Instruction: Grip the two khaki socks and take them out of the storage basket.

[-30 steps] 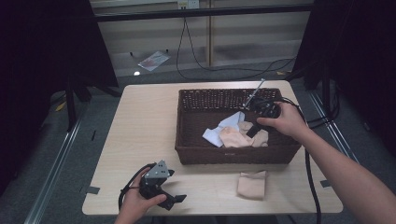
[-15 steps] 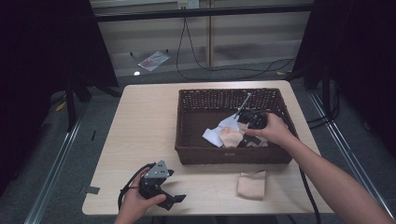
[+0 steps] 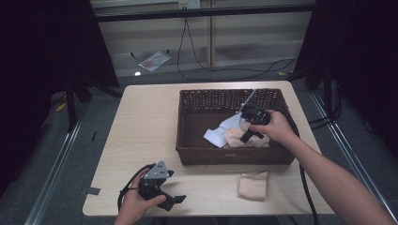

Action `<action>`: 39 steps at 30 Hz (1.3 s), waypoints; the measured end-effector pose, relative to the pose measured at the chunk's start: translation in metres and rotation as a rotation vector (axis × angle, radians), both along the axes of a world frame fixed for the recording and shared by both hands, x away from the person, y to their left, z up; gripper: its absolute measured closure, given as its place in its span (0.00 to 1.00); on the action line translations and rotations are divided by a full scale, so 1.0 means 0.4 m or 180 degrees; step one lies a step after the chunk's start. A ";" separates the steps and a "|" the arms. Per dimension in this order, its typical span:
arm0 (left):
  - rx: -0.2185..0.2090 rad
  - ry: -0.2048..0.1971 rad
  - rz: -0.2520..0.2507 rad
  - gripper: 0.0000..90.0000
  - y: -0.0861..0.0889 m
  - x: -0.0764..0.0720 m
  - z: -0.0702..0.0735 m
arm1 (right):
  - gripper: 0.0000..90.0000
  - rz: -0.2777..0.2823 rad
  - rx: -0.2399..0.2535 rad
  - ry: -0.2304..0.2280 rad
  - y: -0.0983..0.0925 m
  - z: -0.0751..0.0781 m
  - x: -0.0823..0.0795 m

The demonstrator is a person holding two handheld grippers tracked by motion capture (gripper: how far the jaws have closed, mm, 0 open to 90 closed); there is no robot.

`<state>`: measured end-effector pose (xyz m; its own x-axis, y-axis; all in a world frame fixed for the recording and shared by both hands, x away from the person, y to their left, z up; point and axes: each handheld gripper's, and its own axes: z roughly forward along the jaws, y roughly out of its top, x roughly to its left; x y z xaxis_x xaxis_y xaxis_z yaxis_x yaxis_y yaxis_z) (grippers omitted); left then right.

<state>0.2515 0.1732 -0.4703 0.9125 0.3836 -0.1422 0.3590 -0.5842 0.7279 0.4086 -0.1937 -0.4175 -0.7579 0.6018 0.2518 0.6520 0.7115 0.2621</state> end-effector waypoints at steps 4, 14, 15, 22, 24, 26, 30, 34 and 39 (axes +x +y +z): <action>-0.0005 -0.0008 0.0001 0.04 -0.003 0.000 -0.001 | 0.96 0.0011 0.0045 -0.0041 -0.007 0.046 -0.014; 0.0014 -0.0011 -0.0017 0.04 -0.002 0.001 0.002 | 0.96 0.0113 0.0076 -0.0151 -0.028 0.167 -0.044; -0.0002 -0.0009 -0.0016 0.04 -0.002 0.001 0.001 | 0.96 0.0142 0.0063 -0.0187 -0.030 0.175 -0.047; -0.0020 0.0001 -0.0020 0.04 -0.005 0.000 -0.001 | 0.96 0.0204 0.0051 -0.0175 -0.035 0.221 -0.071; 0.0001 0.0004 -0.0017 0.04 -0.005 0.000 -0.001 | 0.96 0.0234 0.0049 -0.0193 -0.037 0.233 -0.074; 0.0001 0.0007 -0.0018 0.04 -0.005 0.000 -0.001 | 0.96 0.0232 0.0057 -0.0194 -0.037 0.246 -0.079; 0.0003 0.0009 -0.0018 0.04 -0.005 0.001 0.000 | 0.96 0.0295 0.0106 -0.0221 -0.034 0.273 -0.088; 0.0000 0.0011 -0.0023 0.04 -0.004 0.000 0.000 | 0.95 0.0331 0.0144 -0.0255 -0.031 0.298 -0.097; -0.0006 0.0010 -0.0026 0.04 -0.005 0.000 0.000 | 0.95 0.0372 0.0165 -0.0271 -0.030 0.325 -0.107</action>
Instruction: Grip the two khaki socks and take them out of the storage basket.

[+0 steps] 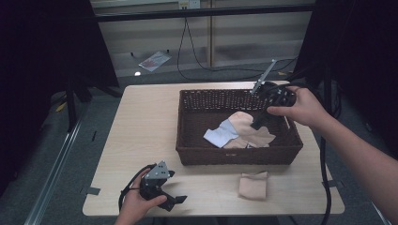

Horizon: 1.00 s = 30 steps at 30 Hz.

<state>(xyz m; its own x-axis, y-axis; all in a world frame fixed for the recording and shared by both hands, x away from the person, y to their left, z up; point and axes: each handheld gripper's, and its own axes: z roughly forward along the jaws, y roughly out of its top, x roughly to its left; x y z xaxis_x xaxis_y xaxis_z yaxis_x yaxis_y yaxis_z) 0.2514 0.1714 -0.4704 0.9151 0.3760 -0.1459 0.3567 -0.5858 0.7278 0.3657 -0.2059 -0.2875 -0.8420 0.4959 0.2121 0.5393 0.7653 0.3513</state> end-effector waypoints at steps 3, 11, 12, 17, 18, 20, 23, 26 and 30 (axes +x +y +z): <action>0.0023 0.0001 0.0003 0.04 0.000 0.000 0.000 | 0.95 0.0037 0.0000 -0.0014 -0.002 0.015 -0.003; 0.0062 0.0009 -0.0006 0.04 -0.001 0.001 0.001 | 0.95 0.0074 0.0021 -0.0043 -0.003 0.055 -0.013; 0.0060 0.0008 -0.0008 0.04 -0.001 0.001 0.001 | 0.95 0.0083 0.0027 -0.0044 -0.003 0.059 -0.017; 0.0008 0.0002 -0.0007 0.04 -0.002 0.000 -0.001 | 0.95 0.0144 0.0063 -0.0046 0.000 0.067 -0.033; -0.0002 0.0002 -0.0006 0.04 -0.002 0.000 -0.001 | 0.95 0.0163 0.0070 -0.0041 0.001 0.067 -0.036; 0.0004 -0.0002 -0.0009 0.03 -0.002 0.000 -0.001 | 0.95 0.0205 0.0084 -0.0050 0.003 0.068 -0.044; 0.0013 0.0003 -0.0014 0.04 -0.002 0.000 -0.001 | 0.95 0.0234 0.0118 -0.0022 0.004 0.067 -0.055; 0.0035 0.0005 -0.0015 0.04 -0.002 0.000 0.000 | 0.95 0.0289 0.0177 0.0010 0.001 0.066 -0.064; 0.0048 0.0009 -0.0018 0.04 -0.003 0.001 -0.001 | 0.95 0.0360 0.0162 0.0030 0.006 0.062 -0.079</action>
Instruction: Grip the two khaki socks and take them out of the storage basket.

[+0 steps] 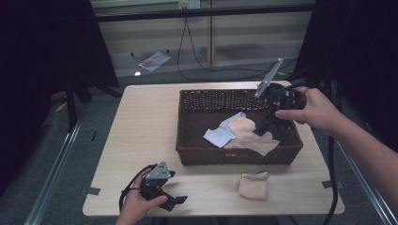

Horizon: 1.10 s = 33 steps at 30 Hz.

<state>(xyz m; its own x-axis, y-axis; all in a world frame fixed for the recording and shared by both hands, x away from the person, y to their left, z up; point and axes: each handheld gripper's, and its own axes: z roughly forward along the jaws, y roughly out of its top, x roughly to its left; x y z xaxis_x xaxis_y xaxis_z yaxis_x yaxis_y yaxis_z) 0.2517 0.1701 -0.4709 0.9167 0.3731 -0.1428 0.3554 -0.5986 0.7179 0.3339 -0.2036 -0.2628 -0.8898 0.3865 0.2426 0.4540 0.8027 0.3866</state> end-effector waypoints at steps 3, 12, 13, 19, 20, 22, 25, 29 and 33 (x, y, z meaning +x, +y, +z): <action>-0.0023 -0.0002 0.0005 0.04 -0.002 -0.001 -0.002 | 0.95 0.0047 0.0009 0.0021 0.006 -0.004 -0.011; -0.0057 -0.0018 0.0016 0.03 -0.003 0.000 -0.002 | 0.94 0.0156 0.0006 0.0028 0.023 -0.041 -0.039; -0.0035 -0.0013 0.0009 0.04 -0.003 0.000 -0.001 | 0.94 0.0186 0.0024 0.0046 0.026 -0.046 -0.043; -0.0019 -0.0019 0.0013 0.04 -0.003 -0.004 -0.001 | 0.89 0.0259 -0.0022 0.0074 0.036 -0.075 -0.062; -0.0041 -0.0011 0.0013 0.04 -0.002 -0.004 -0.001 | 0.86 0.0256 -0.0020 0.0074 0.037 -0.081 -0.064; -0.0038 -0.0013 0.0021 0.04 -0.001 -0.004 0.000 | 0.66 0.0220 -0.0023 0.0028 0.038 -0.089 -0.065; -0.0023 -0.0019 0.0014 0.04 -0.002 -0.004 0.000 | 0.46 0.0166 -0.0023 -0.0004 0.036 -0.095 -0.066; -0.0005 -0.0014 0.0007 0.04 -0.001 -0.004 0.001 | 0.31 0.0137 -0.0021 -0.0075 0.033 -0.105 -0.072; -0.0004 -0.0012 0.0009 0.04 0.000 -0.004 0.001 | 0.23 0.0120 -0.0020 -0.0103 0.030 -0.117 -0.079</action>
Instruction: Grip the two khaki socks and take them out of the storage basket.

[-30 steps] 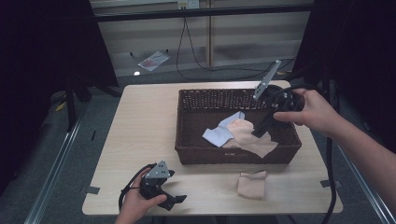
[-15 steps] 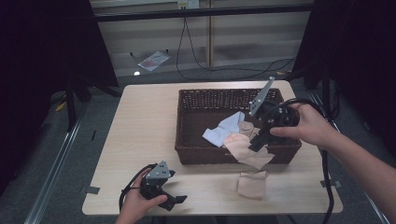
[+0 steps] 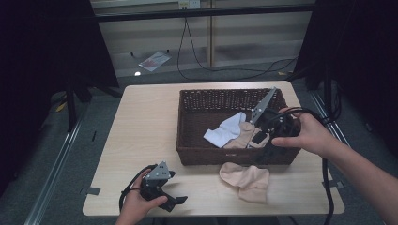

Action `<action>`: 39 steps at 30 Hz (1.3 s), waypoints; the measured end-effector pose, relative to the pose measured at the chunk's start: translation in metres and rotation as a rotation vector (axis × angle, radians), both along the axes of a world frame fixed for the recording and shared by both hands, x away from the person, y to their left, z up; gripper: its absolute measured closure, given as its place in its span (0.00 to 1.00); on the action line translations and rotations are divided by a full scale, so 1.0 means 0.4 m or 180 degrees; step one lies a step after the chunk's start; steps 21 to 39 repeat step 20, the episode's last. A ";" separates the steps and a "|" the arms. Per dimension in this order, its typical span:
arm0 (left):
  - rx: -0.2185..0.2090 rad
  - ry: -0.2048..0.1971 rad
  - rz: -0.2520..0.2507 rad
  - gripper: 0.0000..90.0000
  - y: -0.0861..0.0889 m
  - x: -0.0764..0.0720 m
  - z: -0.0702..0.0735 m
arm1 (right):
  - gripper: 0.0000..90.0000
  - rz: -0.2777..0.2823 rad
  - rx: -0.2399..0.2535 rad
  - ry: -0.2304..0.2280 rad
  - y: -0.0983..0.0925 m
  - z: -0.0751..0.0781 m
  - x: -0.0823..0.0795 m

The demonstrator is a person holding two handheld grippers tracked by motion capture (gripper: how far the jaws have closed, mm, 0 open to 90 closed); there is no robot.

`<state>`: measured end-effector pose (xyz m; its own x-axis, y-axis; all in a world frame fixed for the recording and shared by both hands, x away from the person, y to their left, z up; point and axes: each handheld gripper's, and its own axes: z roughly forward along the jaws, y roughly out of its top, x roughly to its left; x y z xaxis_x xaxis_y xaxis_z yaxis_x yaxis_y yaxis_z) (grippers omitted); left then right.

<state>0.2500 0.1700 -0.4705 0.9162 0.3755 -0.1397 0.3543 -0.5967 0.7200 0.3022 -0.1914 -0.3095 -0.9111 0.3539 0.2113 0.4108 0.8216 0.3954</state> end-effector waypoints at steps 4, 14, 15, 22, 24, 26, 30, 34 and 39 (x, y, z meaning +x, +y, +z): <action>-0.0016 -0.0003 0.0004 0.04 -0.001 0.000 -0.001 | 0.18 0.0018 -0.0012 -0.0030 -0.002 -0.015 -0.009; 0.0014 -0.0006 -0.0009 0.04 -0.001 0.000 0.001 | 0.11 -0.0043 0.0045 -0.0068 -0.010 -0.058 -0.032; -0.0007 -0.0010 -0.0011 0.04 -0.001 0.001 0.000 | 0.10 -0.0039 0.0041 -0.0087 -0.011 -0.062 -0.032; -0.0006 -0.0010 -0.0019 0.04 -0.005 0.004 0.001 | 0.09 -0.0077 0.0074 -0.0097 -0.021 -0.078 -0.039; -0.0006 -0.0010 -0.0019 0.04 -0.005 0.004 0.001 | 0.09 -0.0077 0.0074 -0.0097 -0.021 -0.078 -0.039; -0.0006 -0.0010 -0.0019 0.04 -0.005 0.004 0.001 | 0.09 -0.0077 0.0074 -0.0097 -0.021 -0.078 -0.039; -0.0006 -0.0010 -0.0019 0.04 -0.005 0.004 0.001 | 0.09 -0.0077 0.0074 -0.0097 -0.021 -0.078 -0.039; -0.0006 -0.0010 -0.0019 0.04 -0.005 0.004 0.001 | 0.09 -0.0077 0.0074 -0.0097 -0.021 -0.078 -0.039; -0.0006 -0.0010 -0.0019 0.04 -0.005 0.004 0.001 | 0.09 -0.0077 0.0074 -0.0097 -0.021 -0.078 -0.039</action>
